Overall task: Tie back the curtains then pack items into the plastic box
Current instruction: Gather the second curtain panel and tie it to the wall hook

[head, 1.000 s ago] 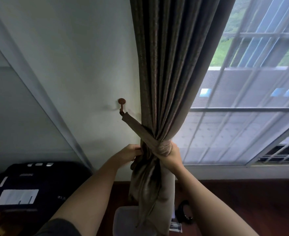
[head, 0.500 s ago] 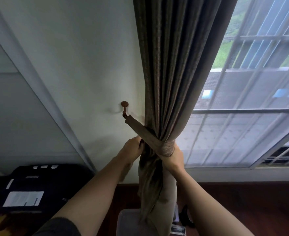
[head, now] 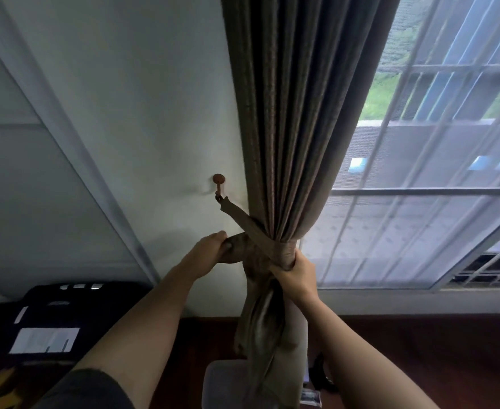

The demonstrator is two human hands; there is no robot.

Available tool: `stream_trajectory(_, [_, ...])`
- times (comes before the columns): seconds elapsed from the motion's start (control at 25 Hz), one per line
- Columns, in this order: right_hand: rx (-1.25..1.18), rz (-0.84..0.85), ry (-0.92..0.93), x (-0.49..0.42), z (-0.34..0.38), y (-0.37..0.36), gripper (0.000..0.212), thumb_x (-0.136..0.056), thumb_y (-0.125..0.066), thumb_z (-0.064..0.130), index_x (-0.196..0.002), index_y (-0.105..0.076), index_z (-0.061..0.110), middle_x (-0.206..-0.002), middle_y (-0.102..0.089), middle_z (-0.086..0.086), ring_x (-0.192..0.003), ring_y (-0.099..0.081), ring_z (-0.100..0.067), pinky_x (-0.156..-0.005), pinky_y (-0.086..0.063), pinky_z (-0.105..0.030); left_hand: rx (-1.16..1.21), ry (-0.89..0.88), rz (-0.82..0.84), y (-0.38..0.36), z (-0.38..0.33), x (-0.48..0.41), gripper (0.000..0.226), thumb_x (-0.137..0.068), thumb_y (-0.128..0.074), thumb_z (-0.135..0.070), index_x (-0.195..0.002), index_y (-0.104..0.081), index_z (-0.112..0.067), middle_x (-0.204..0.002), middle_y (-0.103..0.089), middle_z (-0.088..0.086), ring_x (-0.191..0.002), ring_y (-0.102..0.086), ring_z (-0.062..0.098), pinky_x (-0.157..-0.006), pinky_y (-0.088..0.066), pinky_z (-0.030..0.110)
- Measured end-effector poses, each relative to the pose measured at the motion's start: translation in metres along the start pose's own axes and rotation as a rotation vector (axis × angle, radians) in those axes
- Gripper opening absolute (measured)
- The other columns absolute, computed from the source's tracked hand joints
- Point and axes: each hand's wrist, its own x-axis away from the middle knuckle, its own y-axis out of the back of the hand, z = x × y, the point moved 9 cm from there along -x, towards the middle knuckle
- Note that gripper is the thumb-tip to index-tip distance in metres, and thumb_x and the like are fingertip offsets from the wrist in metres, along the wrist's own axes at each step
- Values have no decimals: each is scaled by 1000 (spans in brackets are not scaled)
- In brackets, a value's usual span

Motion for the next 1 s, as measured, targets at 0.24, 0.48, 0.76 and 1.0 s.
stream_trajectory(0.24, [25,9,26,6,5,1,25,-71,-70,10,-87,-54,20,-68,-57,11,-65,-54,-10,-48,-38,-5,135,-75,-104,31,-21,41,25,-90,-59,-30,-72,-51,-14,-64,-51,-5,-58,-47,7,-56,-34,25])
stream_trajectory(0.48, [51,110,98,18,5,-7,37,-68,-75,17,-99,-55,20,-81,-63,8,-78,-60,-14,-62,-40,-20,412,20,73,19,-71,62,30,-80,-72,-19,-61,-50,-15,-57,-47,-6,-53,-43,2,-53,-34,13])
stream_trajectory(0.76, [-4,228,202,39,8,-17,63,-62,-81,30,-115,-50,43,-104,-61,27,-103,-60,-3,-87,-49,-25,731,176,1,20,-65,78,28,-84,-68,-13,-61,-52,-13,-61,-53,3,-63,-51,14,-63,-40,25])
stream_trajectory(1.0, [-138,208,318,58,22,-22,92,-59,-84,41,-139,-39,30,-121,-60,10,-113,-57,-8,-92,-51,-36,667,281,-15,17,-75,73,12,-75,-73,-18,-64,-69,-17,-73,-70,7,-82,-69,28,-80,-55,38])
